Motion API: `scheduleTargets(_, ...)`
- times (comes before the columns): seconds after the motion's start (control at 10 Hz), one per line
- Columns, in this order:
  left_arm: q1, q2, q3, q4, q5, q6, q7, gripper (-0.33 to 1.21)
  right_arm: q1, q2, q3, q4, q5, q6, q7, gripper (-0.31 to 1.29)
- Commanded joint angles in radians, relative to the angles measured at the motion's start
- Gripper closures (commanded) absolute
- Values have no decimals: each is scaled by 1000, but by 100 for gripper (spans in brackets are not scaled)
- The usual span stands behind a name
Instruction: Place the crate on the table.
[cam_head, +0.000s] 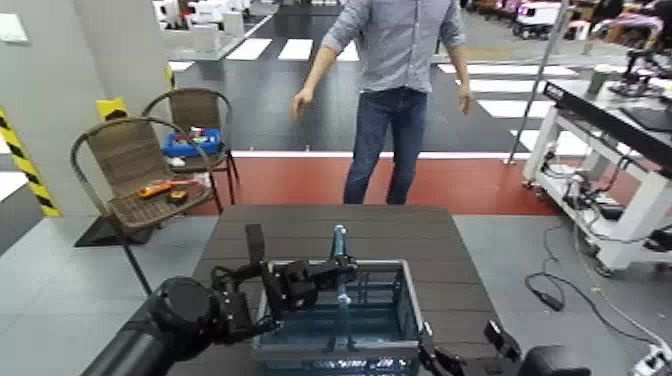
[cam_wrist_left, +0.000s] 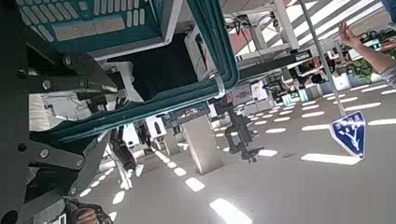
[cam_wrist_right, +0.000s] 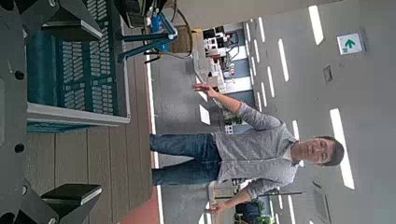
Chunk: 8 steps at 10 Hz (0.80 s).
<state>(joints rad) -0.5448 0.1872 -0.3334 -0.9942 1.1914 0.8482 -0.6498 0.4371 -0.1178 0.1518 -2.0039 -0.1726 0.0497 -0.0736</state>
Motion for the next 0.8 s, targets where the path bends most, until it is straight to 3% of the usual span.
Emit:
scheduleTargets(0.1, 5, 2, -1, 0, -3, -14, -19, 43, 0, -2, -3, 1, -2, -2, 0, 15)
scheduleTargets(0.4, 19, 6, 19, -21, -36, -50, -56, 10, 0, -3, -5, 2, -4, -5, 0, 15)
scheduleTargets(0.8, 132, 23, 114, -227, -168, -175, -47, 10, 3, -3, -8, 2, -4, -5, 0, 15)
